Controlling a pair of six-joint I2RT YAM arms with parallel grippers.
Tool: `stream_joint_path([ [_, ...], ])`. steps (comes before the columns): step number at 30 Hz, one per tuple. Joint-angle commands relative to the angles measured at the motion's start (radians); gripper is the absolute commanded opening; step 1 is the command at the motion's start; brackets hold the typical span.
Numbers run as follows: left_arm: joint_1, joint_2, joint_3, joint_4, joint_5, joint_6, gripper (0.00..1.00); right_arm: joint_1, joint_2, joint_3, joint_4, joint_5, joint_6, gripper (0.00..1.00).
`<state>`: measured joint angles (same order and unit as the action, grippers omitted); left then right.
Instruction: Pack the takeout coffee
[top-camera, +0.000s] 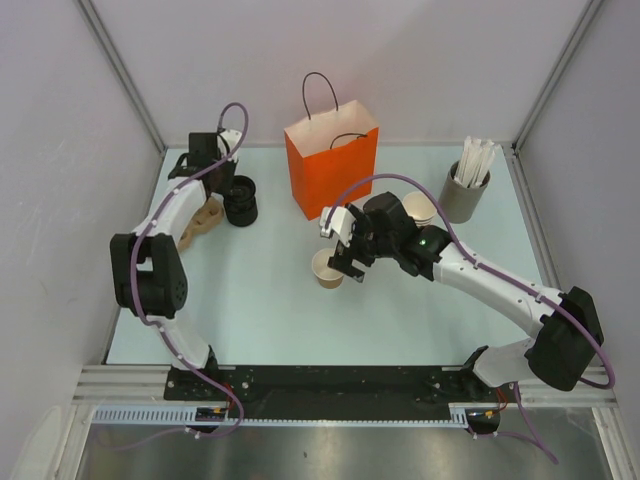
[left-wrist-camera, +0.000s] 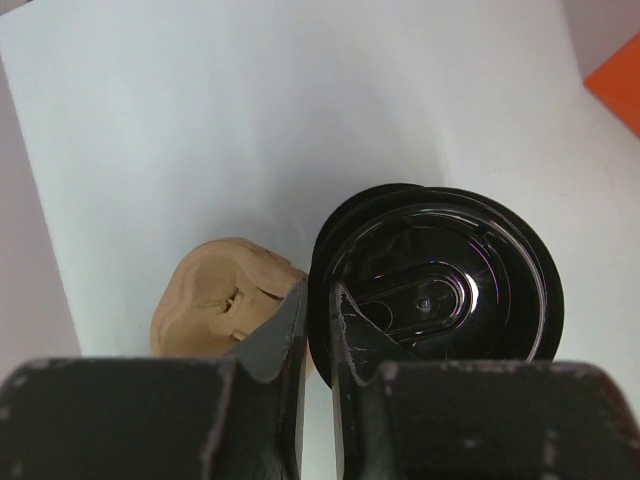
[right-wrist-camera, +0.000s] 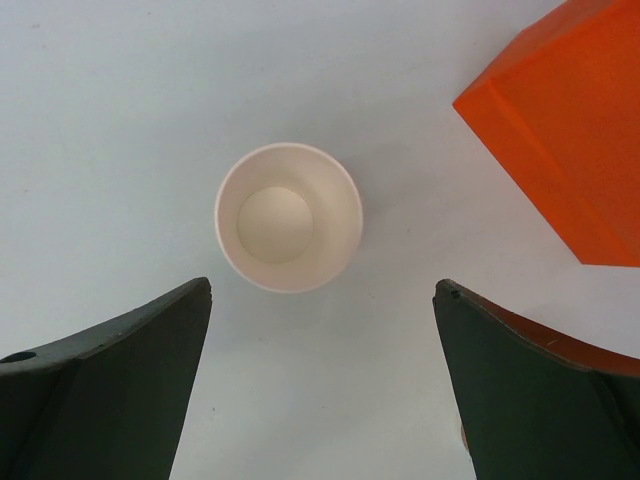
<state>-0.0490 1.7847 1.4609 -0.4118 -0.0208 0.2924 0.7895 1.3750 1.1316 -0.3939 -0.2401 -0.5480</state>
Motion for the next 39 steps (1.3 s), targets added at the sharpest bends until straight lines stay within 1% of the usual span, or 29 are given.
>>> stream_joint_path([
  [1, 0.014, -0.105, 0.016, -0.044, 0.081, -0.036, 0.14, -0.003, -0.042, 0.002, -0.008, -0.034, -0.024, 0.98],
  [6, 0.017, -0.179, -0.03, -0.126, 0.192, -0.053, 0.14, 0.025, -0.053, 0.002, -0.031, -0.039, -0.076, 0.99],
  [9, 0.017, -0.228, -0.056, -0.176, 0.27, -0.053, 0.13, 0.086, -0.07, 0.003, -0.037, 0.033, -0.124, 0.99],
  [10, 0.015, -0.252, -0.062, -0.206, 0.286, -0.05, 0.13, 0.111, -0.077, 0.008, -0.042, 0.097, -0.169, 0.99],
  [12, 0.017, -0.278, -0.085, -0.242, 0.341, -0.041, 0.11, 0.19, -0.068, 0.028, -0.054, 0.169, -0.204, 0.99],
  [13, 0.017, -0.289, -0.094, -0.274, 0.361, -0.027, 0.1, 0.217, -0.062, 0.036, -0.056, 0.239, -0.237, 1.0],
  [14, 0.017, -0.312, -0.102, -0.291, 0.377, -0.022, 0.09, 0.271, -0.048, 0.048, -0.062, 0.292, -0.259, 1.0],
  [15, 0.017, -0.323, -0.115, -0.304, 0.41, -0.016, 0.09, 0.295, -0.038, 0.053, -0.069, 0.324, -0.283, 1.0],
  [16, 0.015, -0.333, -0.123, -0.336, 0.43, -0.004, 0.09, 0.318, -0.03, 0.059, -0.068, 0.388, -0.314, 1.0],
  [17, 0.015, -0.356, -0.129, -0.35, 0.449, 0.002, 0.09, 0.361, -0.01, 0.069, -0.068, 0.415, -0.329, 1.0],
  [20, 0.015, -0.396, -0.168, -0.398, 0.524, 0.025, 0.09, 0.427, 0.022, 0.095, -0.071, 0.492, -0.394, 1.0],
  [22, 0.015, -0.412, -0.175, -0.418, 0.551, 0.039, 0.09, 0.454, 0.044, 0.117, -0.065, 0.556, -0.417, 1.0],
  [25, 0.014, -0.424, -0.188, -0.479, 0.584, 0.071, 0.1, 0.493, 0.079, 0.18, -0.053, 0.594, -0.438, 1.0],
  [28, -0.002, -0.441, -0.203, -0.539, 0.599, 0.119, 0.1, 0.519, 0.114, 0.243, -0.039, 0.604, -0.437, 1.0],
  [32, -0.05, -0.462, -0.234, -0.587, 0.599, 0.168, 0.1, 0.524, 0.171, 0.312, -0.02, 0.587, -0.434, 1.0],
  [35, -0.089, -0.472, -0.261, -0.605, 0.599, 0.189, 0.1, 0.527, 0.222, 0.399, -0.065, 0.53, -0.415, 1.0],
  [39, -0.117, -0.472, -0.264, -0.624, 0.627, 0.206, 0.1, 0.536, 0.275, 0.516, -0.169, 0.426, -0.383, 1.0],
])
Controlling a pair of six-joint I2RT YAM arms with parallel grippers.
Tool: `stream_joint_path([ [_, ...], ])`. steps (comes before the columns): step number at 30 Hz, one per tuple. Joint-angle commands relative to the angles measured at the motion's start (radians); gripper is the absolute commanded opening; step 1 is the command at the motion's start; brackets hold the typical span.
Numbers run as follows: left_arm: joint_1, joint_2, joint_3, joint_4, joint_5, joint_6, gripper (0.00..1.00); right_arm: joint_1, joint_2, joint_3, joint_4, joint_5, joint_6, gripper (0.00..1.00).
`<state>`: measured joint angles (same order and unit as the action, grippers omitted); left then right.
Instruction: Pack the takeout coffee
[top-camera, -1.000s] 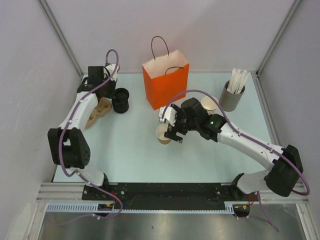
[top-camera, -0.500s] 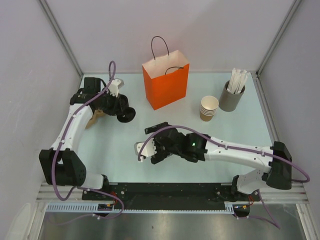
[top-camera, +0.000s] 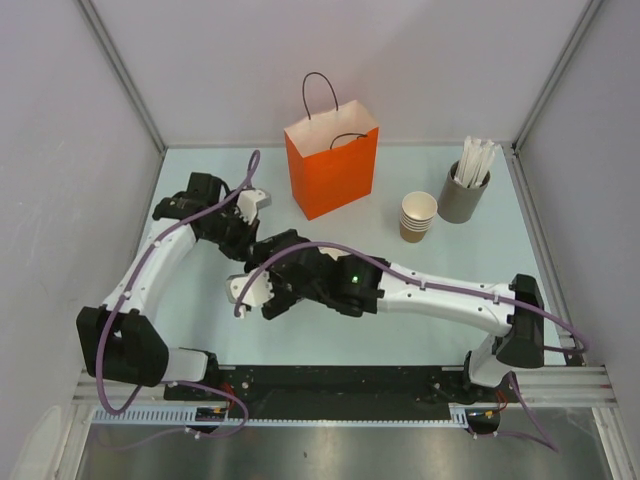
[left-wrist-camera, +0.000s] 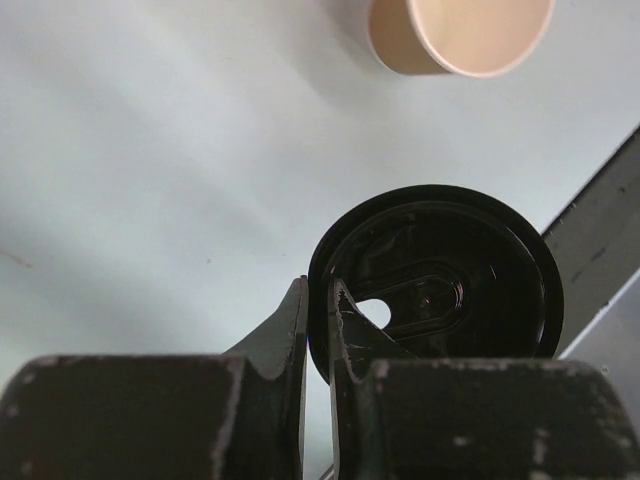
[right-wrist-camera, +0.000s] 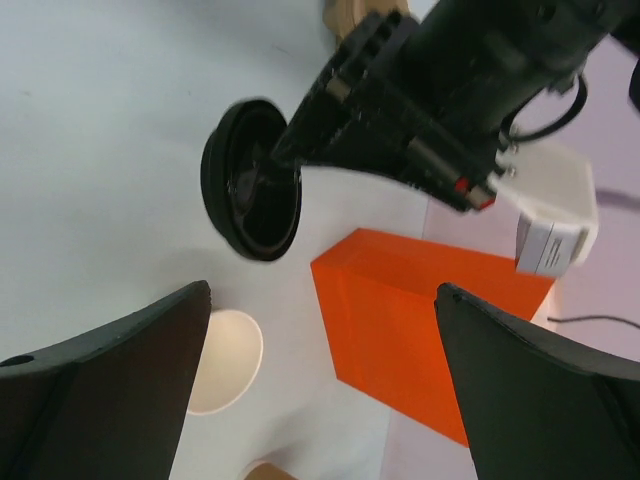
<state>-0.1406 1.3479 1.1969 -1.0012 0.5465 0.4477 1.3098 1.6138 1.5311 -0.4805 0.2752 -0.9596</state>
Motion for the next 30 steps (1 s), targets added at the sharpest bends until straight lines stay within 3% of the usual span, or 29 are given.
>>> stream_joint_path([
  [1, -0.027, -0.036, 0.004, -0.036, 0.064, 0.051, 0.1, 0.02, 0.043, 0.133, -0.099, -0.102, 0.036, 1.0],
  [10, -0.031, -0.027, 0.038, -0.071, 0.165, 0.088, 0.1, 0.069, 0.037, 0.097, -0.188, -0.154, 0.005, 1.0],
  [16, -0.036, -0.035, 0.041, -0.126, 0.216, 0.141, 0.1, 0.057, 0.032, 0.024, -0.102, -0.1, -0.013, 0.99],
  [30, -0.04, -0.059, 0.033, -0.229, 0.328, 0.24, 0.09, -0.018, 0.037, 0.026, -0.056, -0.179, 0.002, 0.92],
])
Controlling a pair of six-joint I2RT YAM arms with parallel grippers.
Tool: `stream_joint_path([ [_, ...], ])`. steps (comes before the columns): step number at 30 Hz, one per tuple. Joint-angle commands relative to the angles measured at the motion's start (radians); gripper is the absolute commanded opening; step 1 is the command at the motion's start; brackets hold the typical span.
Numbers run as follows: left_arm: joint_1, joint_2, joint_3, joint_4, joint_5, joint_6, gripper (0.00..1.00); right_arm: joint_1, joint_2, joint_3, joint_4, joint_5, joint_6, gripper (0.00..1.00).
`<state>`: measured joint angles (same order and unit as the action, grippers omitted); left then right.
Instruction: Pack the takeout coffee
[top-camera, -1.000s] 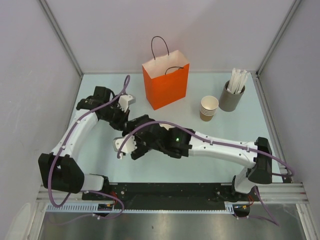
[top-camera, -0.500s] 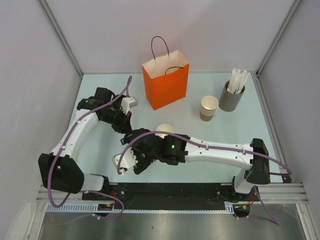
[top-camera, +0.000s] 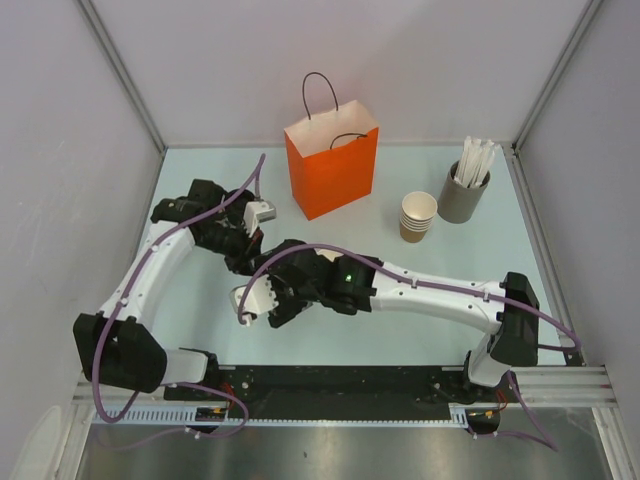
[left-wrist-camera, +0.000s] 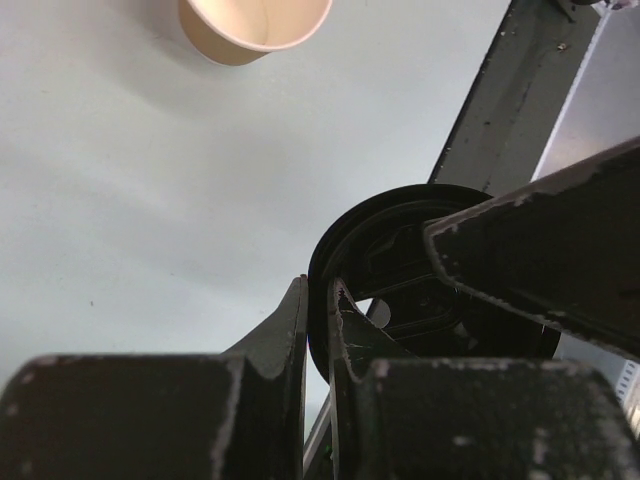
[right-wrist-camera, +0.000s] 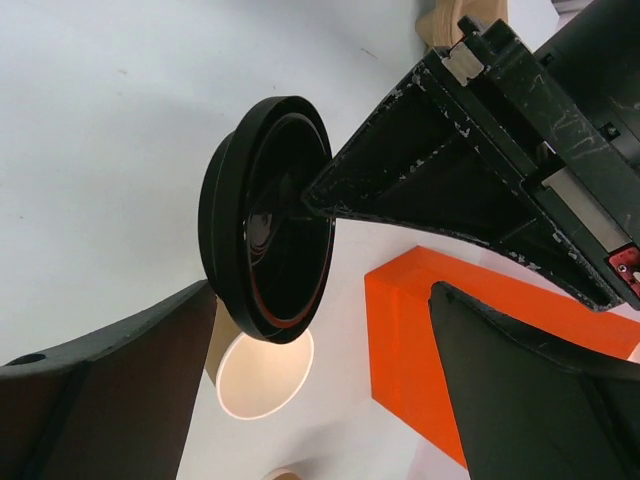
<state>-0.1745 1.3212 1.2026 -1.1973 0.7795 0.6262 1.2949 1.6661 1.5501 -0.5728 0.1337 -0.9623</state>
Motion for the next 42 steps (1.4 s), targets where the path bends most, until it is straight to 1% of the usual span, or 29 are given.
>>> stream_joint_path([
  [1, -0.006, -0.031, 0.029, -0.039, 0.101, 0.066, 0.09, -0.006, -0.014, 0.013, 0.033, -0.054, 0.013, 0.92],
  [6, -0.006, -0.031, 0.018, -0.048, 0.135, 0.075, 0.08, -0.011, -0.006, 0.039, 0.005, -0.101, 0.03, 0.87],
  [7, -0.006, -0.031, 0.014, -0.048, 0.139, 0.075, 0.08, -0.011, -0.006, 0.044, -0.004, -0.112, 0.031, 0.85],
  [8, -0.006, -0.033, 0.012, -0.048, 0.144, 0.076, 0.08, -0.011, -0.005, 0.048, -0.007, -0.115, 0.034, 0.8],
  [10, -0.006, -0.031, 0.009, -0.048, 0.15, 0.078, 0.08, -0.012, -0.005, 0.053, -0.013, -0.121, 0.039, 0.77],
  [11, -0.006, -0.031, 0.009, -0.053, 0.152, 0.081, 0.08, -0.013, -0.005, 0.054, -0.015, -0.123, 0.042, 0.71],
  [16, -0.006, -0.033, 0.014, -0.064, 0.176, 0.09, 0.08, -0.016, -0.005, 0.056, -0.019, -0.151, 0.05, 0.59],
  [17, -0.006, -0.033, 0.014, -0.064, 0.179, 0.09, 0.09, -0.017, -0.006, 0.054, -0.018, -0.152, 0.05, 0.54],
  [19, -0.006, -0.034, 0.014, -0.064, 0.179, 0.089, 0.09, -0.019, -0.009, 0.053, -0.021, -0.16, 0.053, 0.49],
  [20, -0.006, -0.033, 0.014, -0.062, 0.181, 0.089, 0.1, -0.019, -0.008, 0.053, -0.021, -0.161, 0.056, 0.41],
  [21, -0.006, -0.033, 0.015, -0.062, 0.182, 0.087, 0.16, -0.02, -0.008, 0.054, -0.022, -0.161, 0.056, 0.38],
  [23, -0.006, -0.036, 0.017, -0.058, 0.182, 0.087, 0.19, -0.02, -0.012, 0.054, -0.029, -0.166, 0.059, 0.32],
  [26, -0.006, -0.046, 0.015, -0.018, 0.172, 0.061, 0.38, -0.02, -0.014, 0.059, -0.041, -0.169, 0.062, 0.23],
  [29, -0.005, -0.075, 0.011, 0.059, 0.126, 0.006, 0.42, -0.026, -0.023, 0.065, -0.058, -0.175, 0.066, 0.2],
  [30, -0.005, -0.082, 0.009, 0.082, 0.094, -0.02, 0.51, -0.028, -0.025, 0.067, -0.062, -0.18, 0.071, 0.2],
  [32, 0.0, -0.114, 0.014, 0.158, 0.057, -0.052, 0.61, -0.032, -0.038, 0.071, -0.079, -0.19, 0.079, 0.2],
  [33, 0.004, -0.126, 0.014, 0.188, 0.023, -0.089, 0.72, -0.034, -0.043, 0.071, -0.085, -0.194, 0.082, 0.2],
  [35, 0.016, -0.149, 0.018, 0.269, -0.009, -0.112, 0.8, -0.042, -0.061, 0.073, -0.105, -0.21, 0.097, 0.21],
  [36, 0.02, -0.174, 0.02, 0.292, -0.037, -0.124, 0.87, -0.046, -0.068, 0.074, -0.122, -0.235, 0.105, 0.21],
  [38, 0.032, -0.2, 0.015, 0.364, -0.06, -0.123, 0.98, -0.066, -0.094, 0.071, -0.139, -0.276, 0.135, 0.21],
  [39, 0.035, -0.224, 0.008, 0.383, -0.066, -0.1, 1.0, -0.075, -0.103, 0.068, -0.157, -0.325, 0.146, 0.21],
  [42, 0.056, -0.257, -0.006, 0.43, -0.042, -0.054, 0.99, -0.121, -0.14, 0.053, -0.179, -0.429, 0.183, 0.22],
])
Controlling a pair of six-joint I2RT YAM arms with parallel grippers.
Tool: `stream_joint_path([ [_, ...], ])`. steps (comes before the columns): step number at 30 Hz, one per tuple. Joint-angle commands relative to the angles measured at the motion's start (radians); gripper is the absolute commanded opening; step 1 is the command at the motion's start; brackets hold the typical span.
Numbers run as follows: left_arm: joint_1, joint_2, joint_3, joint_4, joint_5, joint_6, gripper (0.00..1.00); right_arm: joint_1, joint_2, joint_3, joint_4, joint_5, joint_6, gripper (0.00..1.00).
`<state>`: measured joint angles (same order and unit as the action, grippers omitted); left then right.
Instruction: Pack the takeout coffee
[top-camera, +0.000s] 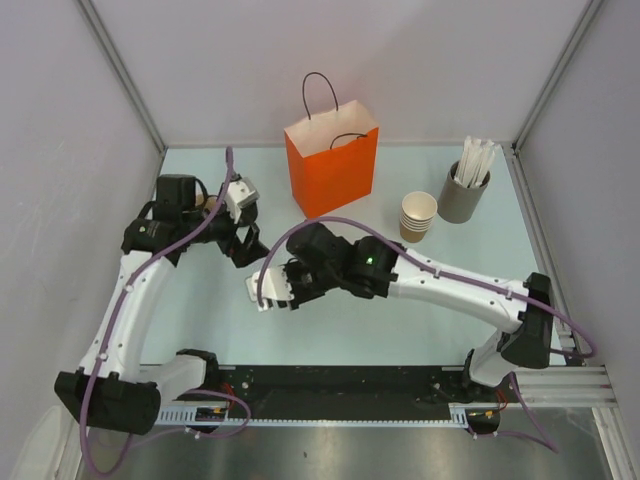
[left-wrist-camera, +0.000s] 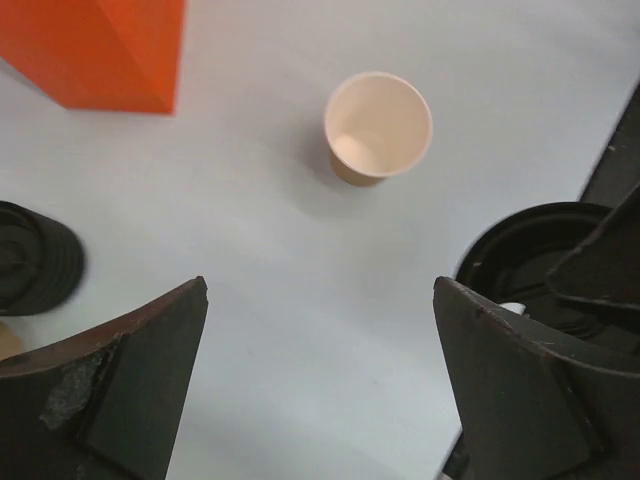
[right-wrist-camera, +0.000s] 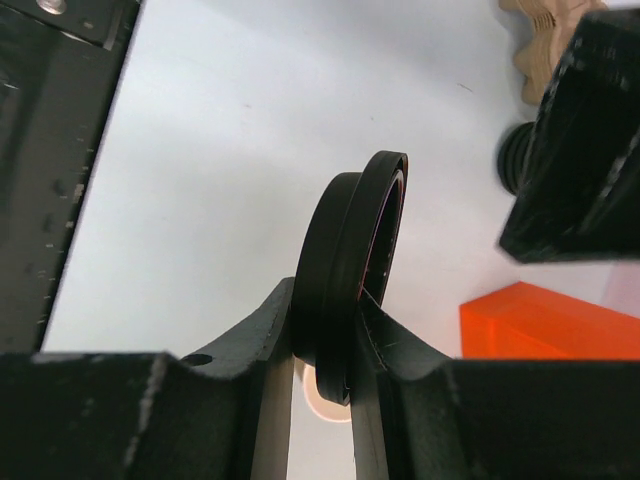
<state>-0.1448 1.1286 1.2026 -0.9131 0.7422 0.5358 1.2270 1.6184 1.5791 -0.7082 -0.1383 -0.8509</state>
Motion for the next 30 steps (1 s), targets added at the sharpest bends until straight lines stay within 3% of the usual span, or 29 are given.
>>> stream_joint_path([
  [1, 0.033, -0.067, -0.008, 0.152, 0.028, 0.044, 0.99, -0.067, -0.101, 0.022, -0.051, -0.184, 0.081, 0.22],
  [5, 0.068, -0.069, -0.006, 0.111, 0.169, 0.133, 0.99, -0.174, -0.149, -0.002, -0.069, -0.342, 0.118, 0.23],
  [9, 0.071, -0.055, 0.04, -0.044, 0.339, 0.344, 1.0, -0.294, -0.183, -0.027, -0.079, -0.531, 0.157, 0.23],
  [13, 0.071, 0.019, 0.149, -0.376, 0.476, 0.573, 1.0, -0.356, -0.167, -0.036, -0.12, -0.613, 0.167, 0.23],
  [15, 0.068, 0.086, 0.223, -0.52, 0.531, 0.769, 0.99, -0.354, -0.158, -0.05, -0.137, -0.615, 0.165, 0.23],
  [20, -0.031, 0.123, 0.232, -0.544, 0.491, 0.76, 0.99, -0.357, -0.117, -0.07, -0.149, -0.65, 0.17, 0.23],
  [30, -0.211, 0.109, 0.181, -0.37, 0.382, 0.521, 0.99, -0.379, -0.052, -0.064, -0.091, -0.676, 0.219, 0.23],
])
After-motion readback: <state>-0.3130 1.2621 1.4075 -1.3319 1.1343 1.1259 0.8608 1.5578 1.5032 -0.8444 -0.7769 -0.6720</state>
